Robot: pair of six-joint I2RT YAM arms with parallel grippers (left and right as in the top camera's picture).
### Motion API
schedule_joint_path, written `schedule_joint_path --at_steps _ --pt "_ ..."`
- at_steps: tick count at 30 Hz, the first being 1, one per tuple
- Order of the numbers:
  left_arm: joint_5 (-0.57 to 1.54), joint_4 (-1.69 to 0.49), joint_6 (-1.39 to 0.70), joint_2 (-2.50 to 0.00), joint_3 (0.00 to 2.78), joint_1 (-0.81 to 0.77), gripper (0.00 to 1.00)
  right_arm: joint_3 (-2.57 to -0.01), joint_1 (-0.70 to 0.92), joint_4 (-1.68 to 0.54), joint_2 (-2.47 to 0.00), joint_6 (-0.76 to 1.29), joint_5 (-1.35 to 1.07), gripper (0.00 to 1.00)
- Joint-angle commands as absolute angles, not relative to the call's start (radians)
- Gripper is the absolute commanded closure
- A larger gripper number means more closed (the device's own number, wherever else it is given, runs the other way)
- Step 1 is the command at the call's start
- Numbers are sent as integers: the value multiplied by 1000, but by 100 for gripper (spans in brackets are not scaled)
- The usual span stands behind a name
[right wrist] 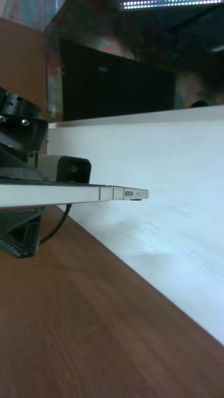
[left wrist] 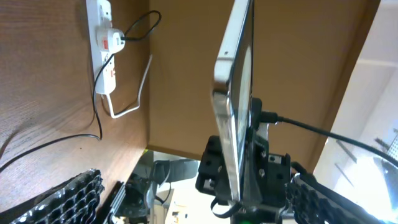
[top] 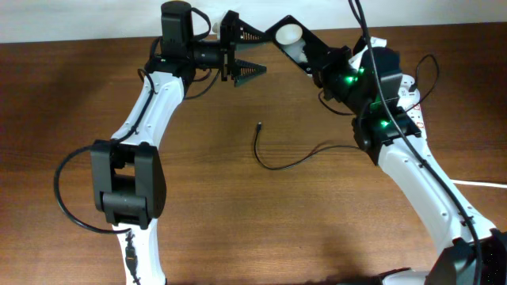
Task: Plug charger to phone and switch on socket
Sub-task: 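Lift the cable end with the right gripper toward the phone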
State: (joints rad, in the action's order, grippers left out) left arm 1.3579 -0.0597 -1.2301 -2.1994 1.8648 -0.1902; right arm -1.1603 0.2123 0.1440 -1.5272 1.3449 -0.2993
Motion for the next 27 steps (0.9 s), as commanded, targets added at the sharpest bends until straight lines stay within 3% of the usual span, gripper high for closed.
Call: schedule_joint_path --at_steps 1,4,7,11,27 --pt "1277 -56 -1307 -2193 1879 -195 2 -1176 260 163 -1533 1404 -198 96" --pt "1195 -56 -1367 -2193 1879 -204 11 -1176 318 161 -1534 1404 -73 96" --pt "1154 22 -1438 -2193 1879 -221 30 -1176 350 154 -1542 1436 -28 96" --pt "1103 189 -1564 -2193 1879 -248 35 -1176 353 145 -1559 1503 -30 96" --pt "1072 189 -1571 -2193 1879 -308 68 -1176 354 146 -1561 1554 -42 96"
